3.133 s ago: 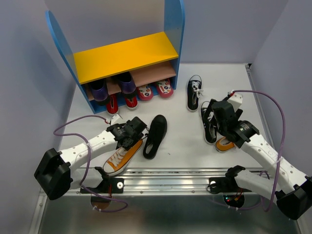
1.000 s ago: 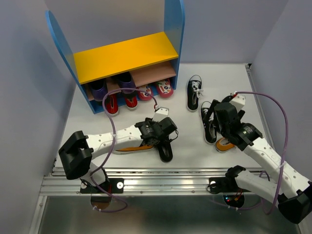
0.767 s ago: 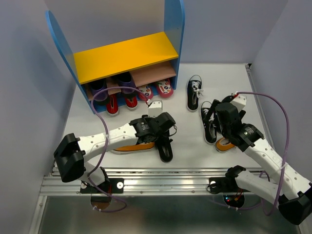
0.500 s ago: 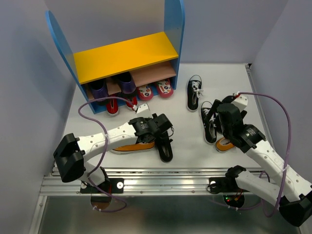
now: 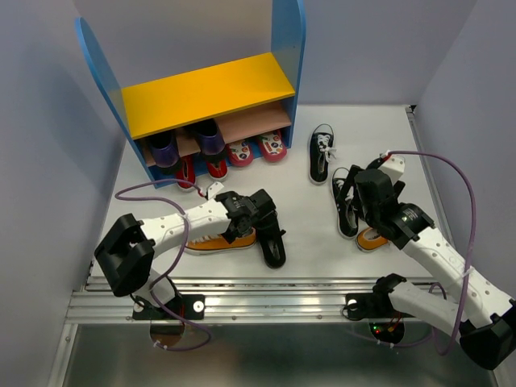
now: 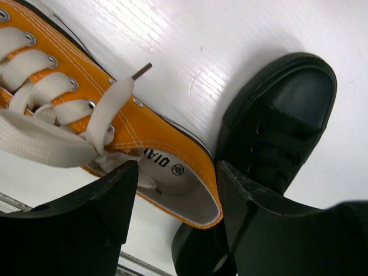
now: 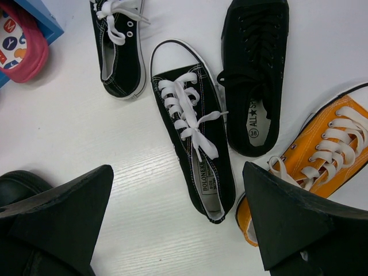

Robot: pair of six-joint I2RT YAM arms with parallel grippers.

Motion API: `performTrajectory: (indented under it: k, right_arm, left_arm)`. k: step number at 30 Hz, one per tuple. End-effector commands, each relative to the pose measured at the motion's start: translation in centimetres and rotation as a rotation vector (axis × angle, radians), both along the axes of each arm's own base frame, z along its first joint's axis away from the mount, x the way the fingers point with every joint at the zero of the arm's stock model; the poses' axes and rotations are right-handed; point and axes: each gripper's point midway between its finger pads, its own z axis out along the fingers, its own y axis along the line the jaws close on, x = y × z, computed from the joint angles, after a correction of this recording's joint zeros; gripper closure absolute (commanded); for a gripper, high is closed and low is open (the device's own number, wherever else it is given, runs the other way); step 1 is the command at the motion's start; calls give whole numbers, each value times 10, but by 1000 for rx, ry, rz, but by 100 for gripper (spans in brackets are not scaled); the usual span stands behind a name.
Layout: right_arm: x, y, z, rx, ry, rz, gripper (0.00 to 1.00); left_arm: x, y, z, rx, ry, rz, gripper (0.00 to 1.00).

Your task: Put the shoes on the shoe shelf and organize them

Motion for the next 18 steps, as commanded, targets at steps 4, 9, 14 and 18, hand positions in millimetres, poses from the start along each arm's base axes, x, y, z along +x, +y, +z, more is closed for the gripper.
performTrajectory:
  k: [4, 9, 14, 18]
  right_arm:
    - [7, 2, 20, 34, -58, -12, 0]
    - [6, 4, 16, 49, -51, -7, 0]
    - [3, 4, 13, 51, -48, -4, 0]
    - [3, 4, 10, 55, -42, -6, 0]
  left_arm:
    - [13, 10, 4, -37, -39, 66, 33]
    - [13, 10, -10, -19, -3, 64, 35]
    - [5, 9, -32, 17, 70, 54, 36]
    - [-1, 10, -46, 24, 99, 49, 63]
